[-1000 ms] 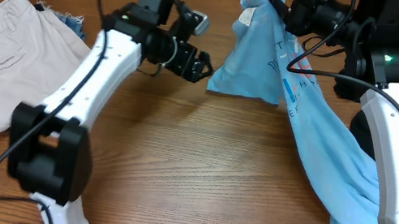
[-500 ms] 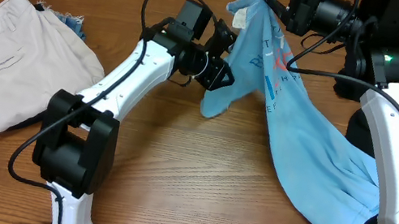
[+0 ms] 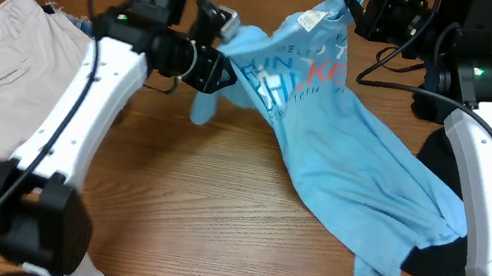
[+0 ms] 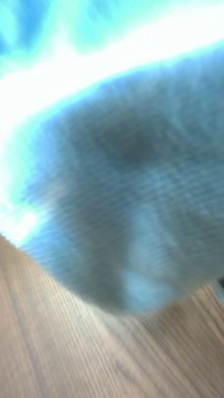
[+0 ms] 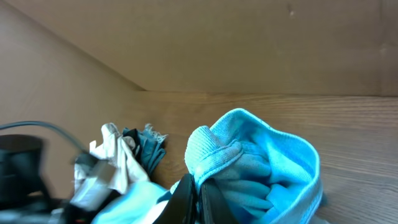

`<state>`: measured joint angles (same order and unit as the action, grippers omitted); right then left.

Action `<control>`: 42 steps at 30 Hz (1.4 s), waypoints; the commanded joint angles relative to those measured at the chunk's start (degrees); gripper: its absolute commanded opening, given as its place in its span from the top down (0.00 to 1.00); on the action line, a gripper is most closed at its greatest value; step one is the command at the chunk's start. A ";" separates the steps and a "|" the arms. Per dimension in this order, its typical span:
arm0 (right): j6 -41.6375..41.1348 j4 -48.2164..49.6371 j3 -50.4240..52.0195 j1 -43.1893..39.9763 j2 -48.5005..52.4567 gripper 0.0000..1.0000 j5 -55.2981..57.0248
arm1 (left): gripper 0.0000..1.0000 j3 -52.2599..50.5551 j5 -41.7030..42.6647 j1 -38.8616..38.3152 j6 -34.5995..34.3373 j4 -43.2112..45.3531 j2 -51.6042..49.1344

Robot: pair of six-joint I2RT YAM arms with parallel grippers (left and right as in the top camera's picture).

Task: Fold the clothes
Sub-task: 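Stretch the T-shirt between both grippers, pulling it apart across the table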

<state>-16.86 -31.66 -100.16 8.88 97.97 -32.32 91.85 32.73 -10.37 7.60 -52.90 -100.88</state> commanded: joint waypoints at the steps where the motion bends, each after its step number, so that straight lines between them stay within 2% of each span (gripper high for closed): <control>1: 0.76 0.87 -0.79 0.07 -0.22 0.96 1.62 | 0.56 0.42 -0.35 -0.17 2.03 -0.39 4.07; 4: 0.79 1.33 -0.79 0.07 -0.22 0.96 1.64 | 0.96 0.39 -0.28 -0.13 2.25 -0.92 4.15; 7: 0.83 0.96 -0.79 0.04 -0.22 0.96 3.34 | 0.96 0.66 -0.09 -0.09 1.40 -1.51 4.87; 9: 0.83 -0.92 -0.79 0.04 0.00 0.95 8.85 | 0.96 1.42 -0.50 0.66 0.92 -2.69 6.27; 13: 0.83 -10.54 -0.68 0.04 0.74 0.73 20.57 | 0.96 3.74 -6.84 4.79 -3.19 -5.05 10.93; 14: 0.83 -13.42 -0.68 0.04 0.74 0.71 22.40 | 0.96 3.91 -8.74 5.57 -4.15 -5.38 11.76; 16: 0.79 -21.68 -0.66 0.04 0.87 0.59 26.51 | 0.96 3.93 -13.31 8.02 -7.61 -5.62 14.08; 18: 0.59 -27.39 0.24 0.04 1.53 0.53 28.48 | 0.96 3.93 -13.75 9.46 -8.70 -5.55 15.30; 21: -1.36 -32.09 4.59 0.04 3.89 0.53 28.39 | 0.96 3.93 -13.88 10.64 -9.11 -5.75 16.33; 22: -2.43 -32.57 7.08 0.04 5.14 0.59 27.41 | 0.96 3.93 -13.88 10.73 -9.11 -5.77 16.46; 26: -2.71 -31.23 15.72 0.13 7.54 0.71 21.97 | 0.96 3.93 -13.90 10.73 -9.11 -5.75 16.46; 29: -2.64 -29.75 23.69 0.13 7.78 0.73 18.10 | 0.95 3.93 -13.90 10.73 -9.09 -5.75 16.46; 30: -2.64 -29.53 25.09 0.13 7.80 0.69 17.79 | 0.95 3.93 -13.88 10.73 -9.11 -5.64 16.46; 31: -2.16 -28.83 26.69 0.13 7.80 0.59 17.86 | 0.95 3.93 -13.88 10.73 -9.09 -5.55 16.46; 33: -1.14 -26.82 29.03 0.13 7.80 0.50 17.86 | 0.94 3.93 -13.88 10.73 -9.09 -5.40 16.46; 38: -0.70 -17.84 33.90 0.13 7.80 0.48 18.27 | 0.94 3.93 -13.84 10.73 -9.11 -5.38 16.46; 42: -0.24 -11.15 36.83 0.13 7.80 0.52 18.73 | 0.93 3.93 -13.64 10.73 -9.11 -5.46 16.46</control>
<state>-17.93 -44.97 -64.97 9.04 106.37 -13.69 94.41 19.00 0.10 -0.56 -58.72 -85.45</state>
